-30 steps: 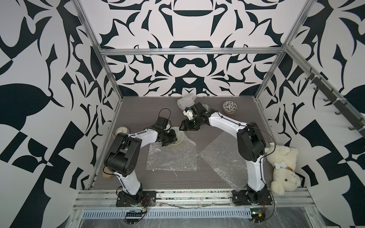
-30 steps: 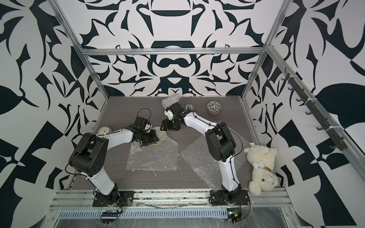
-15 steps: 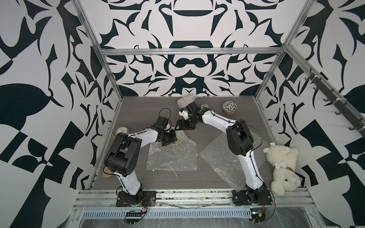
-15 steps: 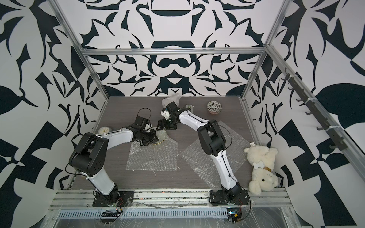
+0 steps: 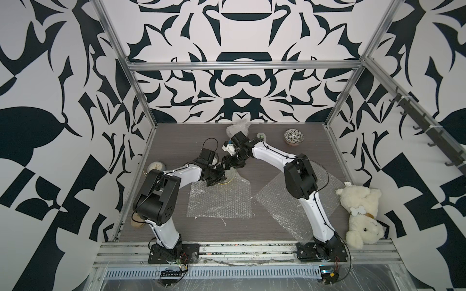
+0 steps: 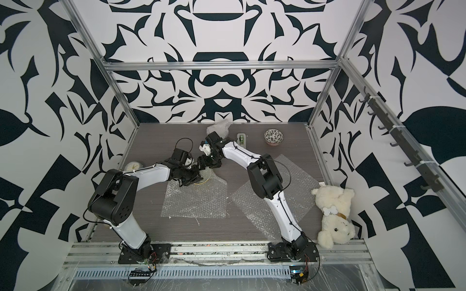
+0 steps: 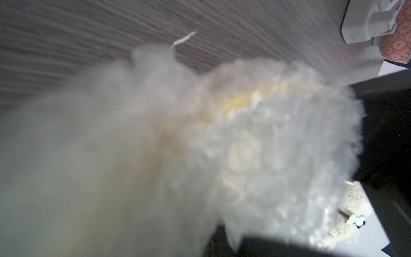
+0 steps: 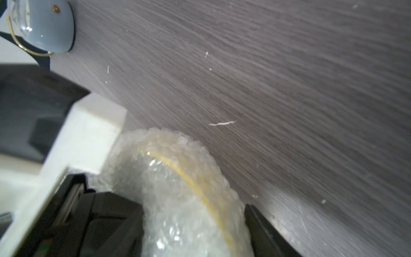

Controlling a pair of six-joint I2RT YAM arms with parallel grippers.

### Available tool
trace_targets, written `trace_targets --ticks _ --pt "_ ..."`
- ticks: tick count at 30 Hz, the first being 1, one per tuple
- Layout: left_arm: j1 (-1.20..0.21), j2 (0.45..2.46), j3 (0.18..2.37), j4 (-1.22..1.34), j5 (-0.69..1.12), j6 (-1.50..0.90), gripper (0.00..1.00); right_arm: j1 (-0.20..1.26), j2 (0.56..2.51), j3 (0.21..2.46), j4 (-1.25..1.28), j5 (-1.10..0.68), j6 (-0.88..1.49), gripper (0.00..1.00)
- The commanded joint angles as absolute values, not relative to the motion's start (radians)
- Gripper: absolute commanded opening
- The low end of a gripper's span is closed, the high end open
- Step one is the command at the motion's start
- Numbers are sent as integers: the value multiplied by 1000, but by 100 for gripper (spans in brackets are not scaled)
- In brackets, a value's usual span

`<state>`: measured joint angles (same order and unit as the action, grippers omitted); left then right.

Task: Wrap bowls in bubble wrap
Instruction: Wrap the bowl in bubble wrap.

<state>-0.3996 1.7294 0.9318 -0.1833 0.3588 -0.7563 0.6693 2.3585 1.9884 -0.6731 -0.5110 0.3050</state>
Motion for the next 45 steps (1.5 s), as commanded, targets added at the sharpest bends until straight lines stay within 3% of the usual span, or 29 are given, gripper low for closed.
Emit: trace_targets --ticks 1,16,35,41,45 --pt "-403 1739 942 -219 345 -750 3 675 2376 2034 -743 -470 287 62" --pt "-403 1652 954 -254 281 -753 25 673 2282 1947 -699 -325 266 6" --pt "-378 1369 906 -351 52 -734 41 674 2229 1864 -605 -304 288 0" --pt "-273 1356 857 -356 94 -738 45 673 2224 1853 -594 -309 294 0" --pt "-178 1289 791 -376 97 -725 57 673 2215 1832 -581 -300 301 0"
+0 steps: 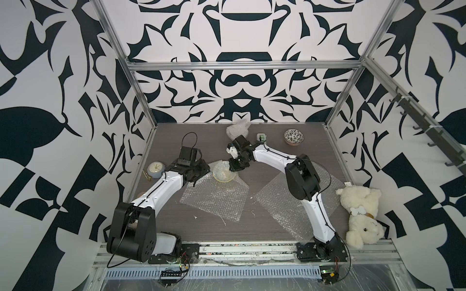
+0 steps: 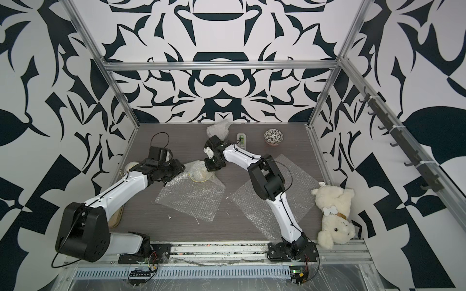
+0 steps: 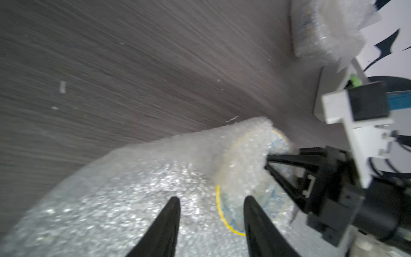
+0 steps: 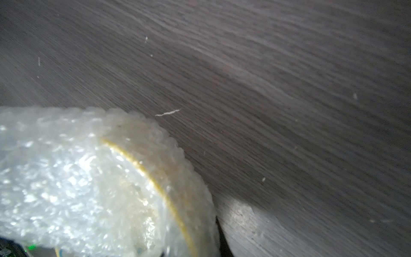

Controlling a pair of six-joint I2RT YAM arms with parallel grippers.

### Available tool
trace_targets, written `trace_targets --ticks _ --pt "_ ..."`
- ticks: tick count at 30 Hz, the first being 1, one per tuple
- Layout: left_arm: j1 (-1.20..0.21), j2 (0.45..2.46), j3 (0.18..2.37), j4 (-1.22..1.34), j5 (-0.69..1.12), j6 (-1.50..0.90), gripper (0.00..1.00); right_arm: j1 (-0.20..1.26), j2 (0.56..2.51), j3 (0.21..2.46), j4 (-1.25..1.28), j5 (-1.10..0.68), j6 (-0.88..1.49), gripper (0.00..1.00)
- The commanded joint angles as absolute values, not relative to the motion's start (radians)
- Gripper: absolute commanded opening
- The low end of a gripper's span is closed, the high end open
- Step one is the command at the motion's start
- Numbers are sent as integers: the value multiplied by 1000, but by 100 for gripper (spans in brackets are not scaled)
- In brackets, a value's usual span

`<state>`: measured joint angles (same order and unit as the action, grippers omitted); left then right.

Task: Wrap bowls in bubble wrap
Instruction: Wrap the bowl in bubble wrap.

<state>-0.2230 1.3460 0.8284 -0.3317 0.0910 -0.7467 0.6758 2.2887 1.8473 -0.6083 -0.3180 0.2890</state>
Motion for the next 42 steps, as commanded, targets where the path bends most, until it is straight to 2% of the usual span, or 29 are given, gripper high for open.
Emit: trace_targets --ticks 1,7,11,16,20,25,31,33,36,42 --pt "-144 1282 769 -375 108 -717 60 672 2214 1828 -578 -298 303 0" --pt "114 1257 652 -421 189 -681 61 666 2208 1819 -572 -301 308 0" --pt "215 1327 607 -415 251 -661 61 664 2204 1817 -571 -298 307 0" --pt "220 1457 604 -347 328 -670 56 664 2213 1824 -571 -304 307 0" --pt "210 1488 579 -243 451 -708 38 663 2211 1826 -571 -301 309 0" --pt "176 1453 574 -236 485 -710 38 663 2215 1829 -571 -299 312 0" --pt "112 1433 589 -242 538 -678 48 662 2227 1840 -572 -311 319 0" --pt "111 1427 586 -244 544 -675 48 662 2226 1842 -571 -310 320 0" --pt "110 1421 592 -253 556 -670 40 661 2226 1844 -573 -308 319 0" --pt "111 1376 630 -280 583 -664 9 661 2227 1845 -572 -308 320 0"
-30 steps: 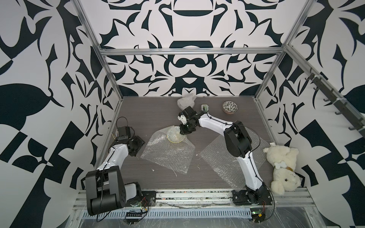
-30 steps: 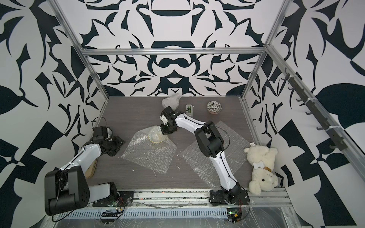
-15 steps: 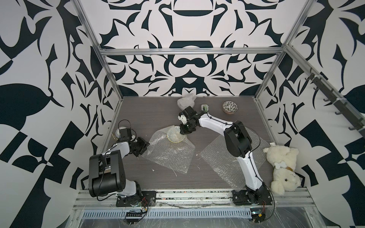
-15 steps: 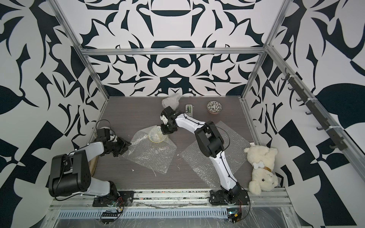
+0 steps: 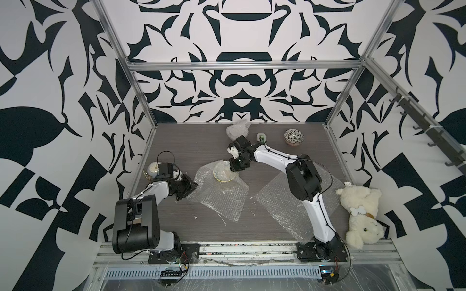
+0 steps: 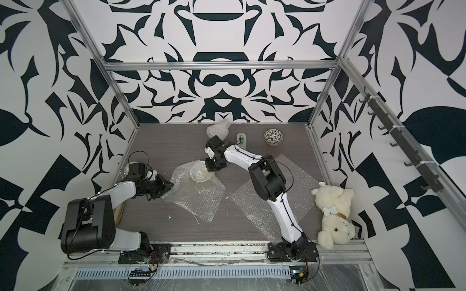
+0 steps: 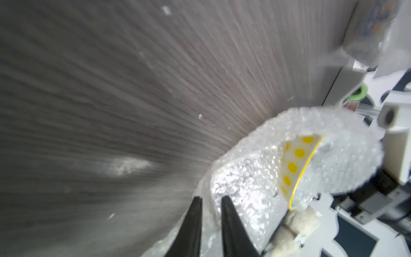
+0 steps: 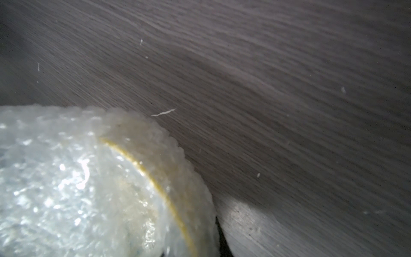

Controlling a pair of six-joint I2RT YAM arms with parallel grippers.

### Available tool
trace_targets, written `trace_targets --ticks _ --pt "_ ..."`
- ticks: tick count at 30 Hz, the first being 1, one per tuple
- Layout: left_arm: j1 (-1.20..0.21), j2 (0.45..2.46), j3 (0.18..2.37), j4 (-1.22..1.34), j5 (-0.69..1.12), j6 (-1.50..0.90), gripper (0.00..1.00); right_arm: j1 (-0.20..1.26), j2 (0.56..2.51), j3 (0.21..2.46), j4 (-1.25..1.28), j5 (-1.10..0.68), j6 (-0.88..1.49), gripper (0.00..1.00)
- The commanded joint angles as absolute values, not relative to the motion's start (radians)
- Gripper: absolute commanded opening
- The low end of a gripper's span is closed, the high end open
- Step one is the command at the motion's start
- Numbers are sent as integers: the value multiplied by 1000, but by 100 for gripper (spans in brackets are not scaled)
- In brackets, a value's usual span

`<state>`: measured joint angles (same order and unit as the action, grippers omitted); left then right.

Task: Wrap bowls in bubble wrap
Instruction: Wrap the bowl in bubble wrap.

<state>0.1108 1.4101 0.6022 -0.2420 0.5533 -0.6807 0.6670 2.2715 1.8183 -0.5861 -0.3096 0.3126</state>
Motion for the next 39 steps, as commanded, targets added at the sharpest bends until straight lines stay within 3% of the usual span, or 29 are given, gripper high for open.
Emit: trace_targets --ticks 1,5,9,18,23,39 --pt "111 1367 640 -286 587 -663 6 661 2227 1847 -572 -308 319 0" --pt "110 1337 682 -308 614 -667 0 661 2232 1850 -573 -309 319 0" --pt "86 1325 741 -314 685 -703 0 661 2242 1853 -578 -310 320 0" --pt "-146 1299 826 -185 666 -877 0 661 2253 1858 -588 -308 322 0" --pt "-256 1410 895 -140 620 -884 0 664 2253 1858 -585 -316 327 0" --pt "-321 1770 1066 -150 523 -842 0 677 2226 1803 -545 -346 333 0"
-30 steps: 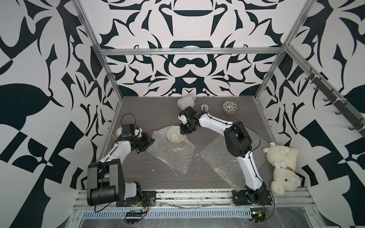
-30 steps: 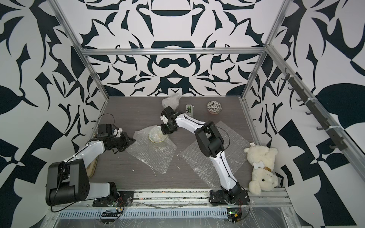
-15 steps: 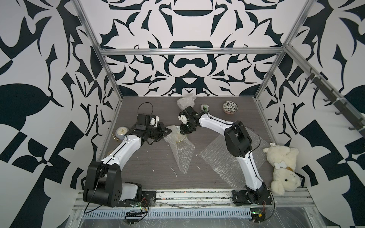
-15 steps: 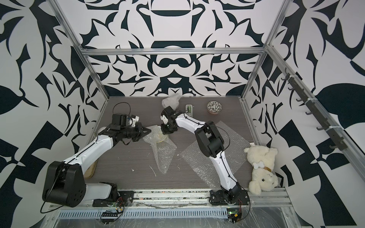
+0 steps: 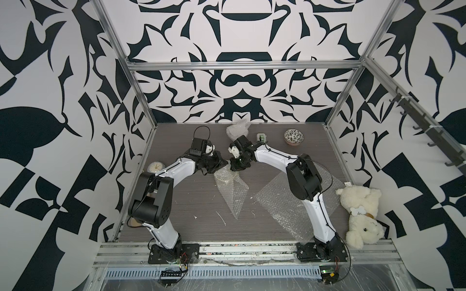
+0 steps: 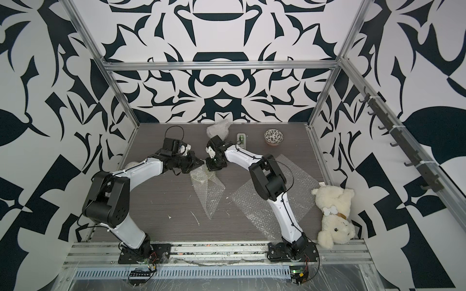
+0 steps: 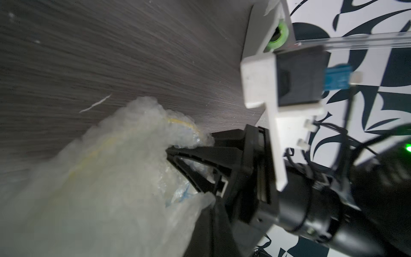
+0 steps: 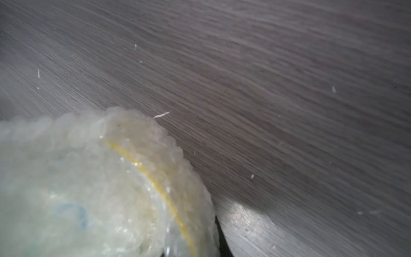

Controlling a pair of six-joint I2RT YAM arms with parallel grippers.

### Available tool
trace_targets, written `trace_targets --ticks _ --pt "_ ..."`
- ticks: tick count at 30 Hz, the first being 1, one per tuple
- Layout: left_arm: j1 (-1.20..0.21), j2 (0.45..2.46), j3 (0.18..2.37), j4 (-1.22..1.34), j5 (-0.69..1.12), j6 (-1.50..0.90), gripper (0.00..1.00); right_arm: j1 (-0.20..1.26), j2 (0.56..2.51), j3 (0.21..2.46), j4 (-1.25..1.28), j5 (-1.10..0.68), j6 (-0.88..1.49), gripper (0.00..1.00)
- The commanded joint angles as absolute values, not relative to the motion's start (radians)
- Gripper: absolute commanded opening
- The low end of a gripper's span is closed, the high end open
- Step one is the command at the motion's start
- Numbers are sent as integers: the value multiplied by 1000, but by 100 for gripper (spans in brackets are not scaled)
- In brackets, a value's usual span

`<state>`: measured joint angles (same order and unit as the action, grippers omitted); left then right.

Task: Wrap bowls in bubble wrap
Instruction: Wrap the bowl in bubble wrap.

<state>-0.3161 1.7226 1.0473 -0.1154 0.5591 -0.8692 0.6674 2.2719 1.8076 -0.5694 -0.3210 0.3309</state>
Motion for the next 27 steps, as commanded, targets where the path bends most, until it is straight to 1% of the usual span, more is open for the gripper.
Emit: trace_targets --ticks 1,3,7,11,14,20,25,27 --pt "-321 1791 1080 -173 510 -830 0 678 2224 1802 -545 -348 332 0" --pt "-321 1829 1103 -212 489 -812 0 679 2220 1799 -546 -347 331 0" --pt "-321 1866 1104 -209 490 -805 0 676 2202 1788 -530 -362 330 1" --pt "-321 1865 1104 -229 475 -792 0 668 2177 1781 -534 -369 329 11" --pt "-321 1857 1103 -241 463 -785 0 655 2142 1767 -533 -371 329 21" --pt "-321 1850 1109 -252 456 -781 1 607 2025 1692 -517 -404 330 34" --pt "-325 1855 1128 -259 457 -782 1 597 1956 1632 -497 -423 309 41" --pt "-327 1856 1143 -269 452 -781 1 597 1956 1632 -519 -425 296 41"
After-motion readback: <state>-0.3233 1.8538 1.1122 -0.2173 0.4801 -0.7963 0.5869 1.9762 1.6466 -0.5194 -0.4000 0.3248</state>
